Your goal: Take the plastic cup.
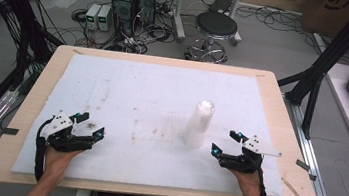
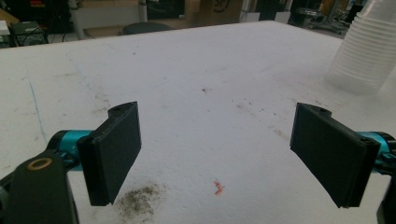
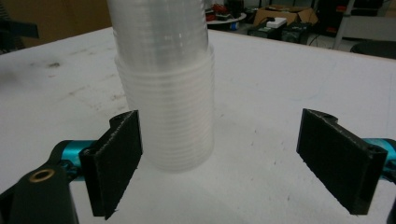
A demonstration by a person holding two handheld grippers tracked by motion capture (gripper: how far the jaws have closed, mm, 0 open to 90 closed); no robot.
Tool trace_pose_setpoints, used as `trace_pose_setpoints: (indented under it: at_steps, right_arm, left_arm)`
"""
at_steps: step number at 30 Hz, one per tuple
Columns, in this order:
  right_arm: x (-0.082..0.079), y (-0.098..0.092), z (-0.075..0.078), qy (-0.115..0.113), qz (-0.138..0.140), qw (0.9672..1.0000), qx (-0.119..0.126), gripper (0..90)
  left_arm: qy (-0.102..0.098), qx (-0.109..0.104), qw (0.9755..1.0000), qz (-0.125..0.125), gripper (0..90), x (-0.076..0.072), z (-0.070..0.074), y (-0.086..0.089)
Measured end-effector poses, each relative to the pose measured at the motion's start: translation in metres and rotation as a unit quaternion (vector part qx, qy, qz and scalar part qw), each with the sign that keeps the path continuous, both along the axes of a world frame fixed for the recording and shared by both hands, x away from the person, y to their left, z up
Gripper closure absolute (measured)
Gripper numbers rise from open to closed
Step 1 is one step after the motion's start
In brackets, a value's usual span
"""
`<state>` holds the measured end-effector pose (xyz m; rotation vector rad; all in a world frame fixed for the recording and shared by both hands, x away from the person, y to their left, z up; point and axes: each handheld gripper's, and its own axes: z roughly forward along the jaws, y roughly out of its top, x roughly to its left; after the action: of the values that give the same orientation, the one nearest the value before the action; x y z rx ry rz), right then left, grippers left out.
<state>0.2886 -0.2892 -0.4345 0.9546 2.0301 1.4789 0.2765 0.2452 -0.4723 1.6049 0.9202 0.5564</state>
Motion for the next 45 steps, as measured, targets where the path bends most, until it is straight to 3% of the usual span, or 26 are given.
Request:
trace_pose_setpoints:
  at_steps: [6, 13, 22, 27, 33, 39, 40, 45]
  right_arm:
    - [0.0, 0.0, 0.025, -0.012, 0.005, 0.9999, 0.001, 14.3]
    - [0.005, 0.001, 0.068, -0.025, 0.022, 0.9995, -0.003, 14.3]
    - [0.018, 0.011, 0.122, -0.011, 0.071, 0.9966, -0.04, 14.2]
    - [0.025, 0.022, 0.138, -0.005, 0.087, 0.9936, -0.072, 14.3]
    - [0.037, 0.037, 0.149, 0.023, 0.114, 0.9879, -0.102, 14.2]
    - [0.055, 0.054, 0.151, 0.056, 0.143, 0.9783, -0.138, 14.2]
    - [0.058, 0.058, 0.15, 0.063, 0.148, 0.9755, -0.15, 14.2]
    - [0.066, 0.068, 0.144, 0.08, 0.158, 0.9696, -0.169, 14.2]
  left_arm:
    - [0.0, 0.004, 1.0, -0.002, 16.3, 0.0, 0.0, 0.0]
    - [0.0, 0.005, 1.0, -0.002, 16.3, 0.0, 0.0, -0.001]
    - [0.001, 0.008, 1.0, 0.0, 16.3, 0.0, 0.0, -0.001]
    - [0.002, 0.007, 1.0, -0.002, 16.3, 0.001, 0.0, -0.001]
    - [-0.004, 0.014, 0.9999, 0.0, 16.3, 0.0, 0.001, -0.003]
    - [-0.004, 0.007, 1.0, 0.001, 15.9, 0.0, 0.001, -0.001]
    - [-0.005, 0.008, 1.0, 0.0, 15.9, -0.001, 0.001, -0.002]
    - [-0.007, 0.019, 0.9998, -0.002, 15.9, -0.001, 0.001, -0.004]
